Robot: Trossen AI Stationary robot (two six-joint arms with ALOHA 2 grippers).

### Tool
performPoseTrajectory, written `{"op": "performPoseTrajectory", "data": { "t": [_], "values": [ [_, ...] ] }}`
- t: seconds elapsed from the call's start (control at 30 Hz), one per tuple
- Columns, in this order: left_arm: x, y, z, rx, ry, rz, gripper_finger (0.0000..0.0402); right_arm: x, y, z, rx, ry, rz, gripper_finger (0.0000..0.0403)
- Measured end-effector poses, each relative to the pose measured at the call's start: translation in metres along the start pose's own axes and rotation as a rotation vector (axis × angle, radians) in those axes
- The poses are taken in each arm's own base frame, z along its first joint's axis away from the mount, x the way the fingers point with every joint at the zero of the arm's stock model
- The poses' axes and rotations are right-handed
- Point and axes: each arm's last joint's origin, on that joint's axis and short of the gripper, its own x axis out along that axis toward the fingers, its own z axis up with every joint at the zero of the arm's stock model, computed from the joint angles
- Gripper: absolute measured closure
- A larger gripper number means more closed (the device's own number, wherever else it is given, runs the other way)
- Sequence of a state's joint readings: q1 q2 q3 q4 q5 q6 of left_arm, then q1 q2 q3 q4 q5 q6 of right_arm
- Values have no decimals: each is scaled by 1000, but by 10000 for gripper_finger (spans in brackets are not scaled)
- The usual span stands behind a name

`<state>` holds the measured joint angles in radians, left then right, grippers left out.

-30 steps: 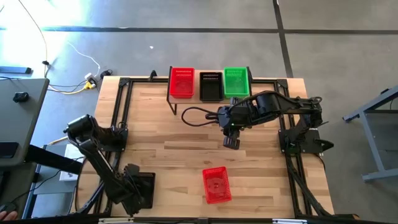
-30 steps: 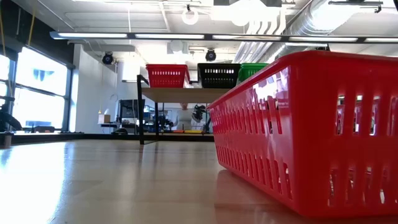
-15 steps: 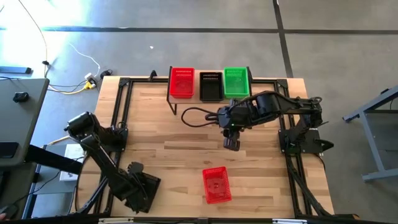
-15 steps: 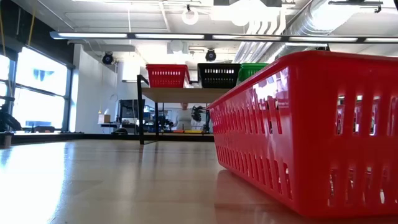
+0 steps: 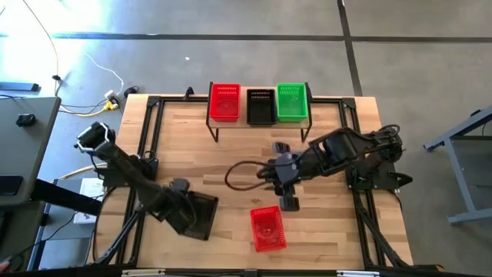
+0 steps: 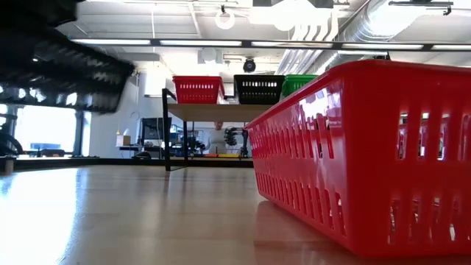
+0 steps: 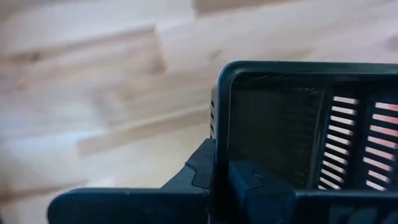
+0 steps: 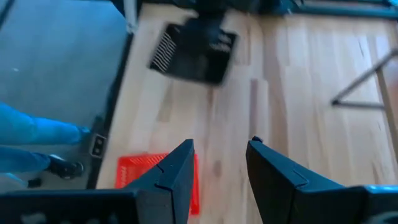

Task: Stack baskets on shelf by color
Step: Stack the black bin on the stacked black bins on the shelf

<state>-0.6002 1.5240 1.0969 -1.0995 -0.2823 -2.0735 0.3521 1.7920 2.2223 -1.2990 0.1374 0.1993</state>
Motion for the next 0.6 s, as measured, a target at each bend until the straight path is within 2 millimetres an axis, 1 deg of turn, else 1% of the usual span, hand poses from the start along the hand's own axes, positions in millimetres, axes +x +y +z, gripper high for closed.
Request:
{"op": "performPoseTrajectory", "data": {
  "t": [0.1,0.17,0.23,0.4,0.6],
  "values": [
    [-4,-4,18,0,-20,-31,401,0,8,4,-30,-49,24,272],
    [-7,-7,30,3,-26,-52,401,3,14,6,-48,-72,35,272],
    [-9,-9,41,4,-31,-64,401,11,20,8,-81,-75,38,272],
    [-8,-15,65,14,-45,-78,401,41,32,11,-169,-55,30,272],
    [-2,-23,89,-16,-63,-88,401,78,42,12,-253,-16,16,272]
  ]
}}
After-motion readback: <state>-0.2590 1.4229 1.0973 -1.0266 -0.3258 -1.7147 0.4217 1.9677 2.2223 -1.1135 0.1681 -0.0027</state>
